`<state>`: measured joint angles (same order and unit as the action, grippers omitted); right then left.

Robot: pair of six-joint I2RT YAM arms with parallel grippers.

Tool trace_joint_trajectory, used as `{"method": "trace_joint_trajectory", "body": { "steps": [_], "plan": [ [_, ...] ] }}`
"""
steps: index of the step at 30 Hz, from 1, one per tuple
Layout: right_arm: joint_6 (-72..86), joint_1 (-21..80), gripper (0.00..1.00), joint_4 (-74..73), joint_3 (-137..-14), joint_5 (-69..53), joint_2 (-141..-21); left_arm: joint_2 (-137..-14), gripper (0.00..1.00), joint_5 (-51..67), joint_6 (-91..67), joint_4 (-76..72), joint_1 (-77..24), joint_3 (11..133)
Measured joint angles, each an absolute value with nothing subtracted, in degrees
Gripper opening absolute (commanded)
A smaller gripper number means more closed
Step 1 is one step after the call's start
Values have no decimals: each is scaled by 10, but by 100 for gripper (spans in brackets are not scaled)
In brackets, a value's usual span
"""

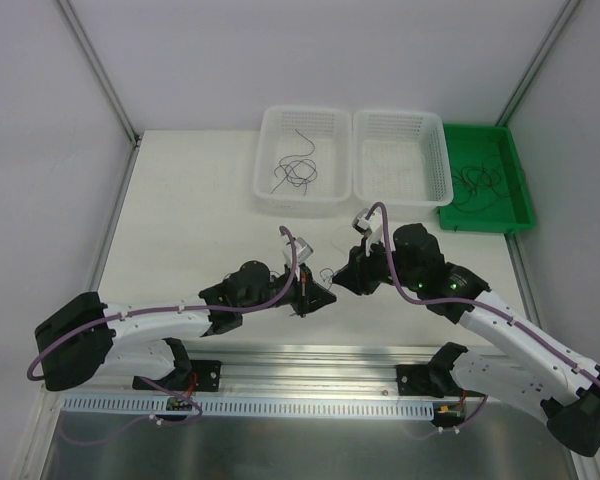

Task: Untangle the cables
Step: Untie the cable.

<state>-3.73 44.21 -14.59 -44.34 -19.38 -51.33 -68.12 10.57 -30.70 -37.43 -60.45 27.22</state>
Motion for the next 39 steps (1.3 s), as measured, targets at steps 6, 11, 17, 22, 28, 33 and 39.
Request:
{"method": "trace_joint_trajectory", "body": {
  "steps": [6,11,17,22,28,33,39],
  "plan": [
    [-25,442,20,-134,-420,-185,-482,-668,0,100,-307,-375,-604,270],
    [-4,442,18,-111,-371,-167,-427,-665,0,97,-307,-374,-604,267],
    [26,443,22,-35,-300,-158,-425,-665,0,98,-308,-375,-604,267],
    [46,447,28,43,-249,-154,-432,-665,0,98,-311,-375,-604,267],
    [51,448,33,109,-235,-153,-432,-660,0,98,-319,-378,-604,264],
    [50,448,34,139,-235,-161,-432,-660,0,98,-322,-380,-604,264],
    [47,449,33,147,-236,-173,-442,-660,0,99,-324,-383,-604,264]
  ]
}}
